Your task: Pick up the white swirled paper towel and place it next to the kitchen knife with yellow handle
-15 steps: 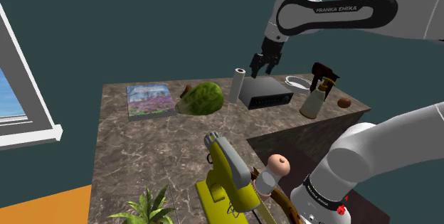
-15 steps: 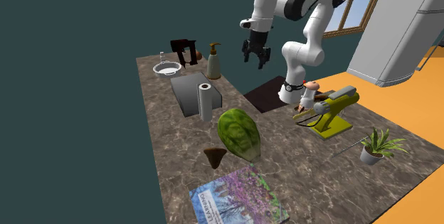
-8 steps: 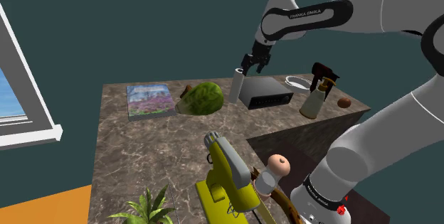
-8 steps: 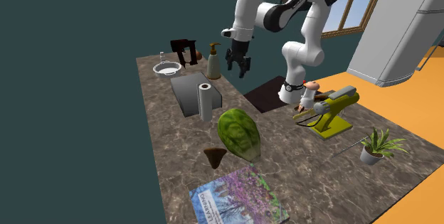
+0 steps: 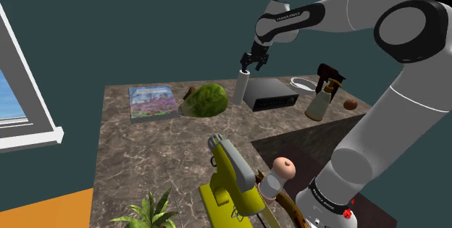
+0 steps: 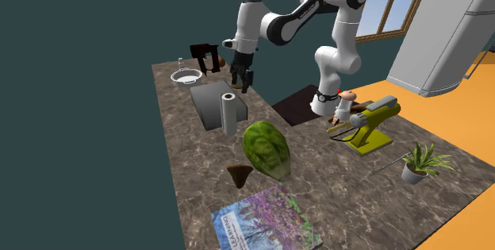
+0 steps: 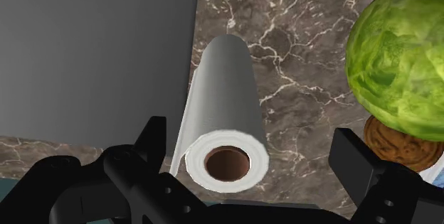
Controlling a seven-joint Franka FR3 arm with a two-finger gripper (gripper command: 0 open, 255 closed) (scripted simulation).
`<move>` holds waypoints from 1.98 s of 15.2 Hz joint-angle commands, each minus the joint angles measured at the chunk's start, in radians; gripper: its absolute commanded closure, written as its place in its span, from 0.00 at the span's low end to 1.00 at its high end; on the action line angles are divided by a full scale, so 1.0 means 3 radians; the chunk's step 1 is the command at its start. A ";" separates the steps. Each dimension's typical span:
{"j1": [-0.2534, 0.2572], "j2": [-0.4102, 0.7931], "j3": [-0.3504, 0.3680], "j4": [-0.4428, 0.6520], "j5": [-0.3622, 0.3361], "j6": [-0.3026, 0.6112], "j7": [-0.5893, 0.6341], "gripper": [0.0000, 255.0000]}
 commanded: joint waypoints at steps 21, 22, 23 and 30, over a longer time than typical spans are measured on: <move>-0.0030 0.0400 -0.0023 0.0048 0.0093 0.0388 -0.0055 1.00; -0.0030 0.0400 -0.0023 0.0049 0.0093 0.0387 -0.0055 1.00; -0.0030 0.0400 -0.0023 0.0049 0.0093 0.0388 -0.0055 1.00; -0.0027 0.0328 -0.0025 0.0146 0.0077 0.0219 -0.0043 1.00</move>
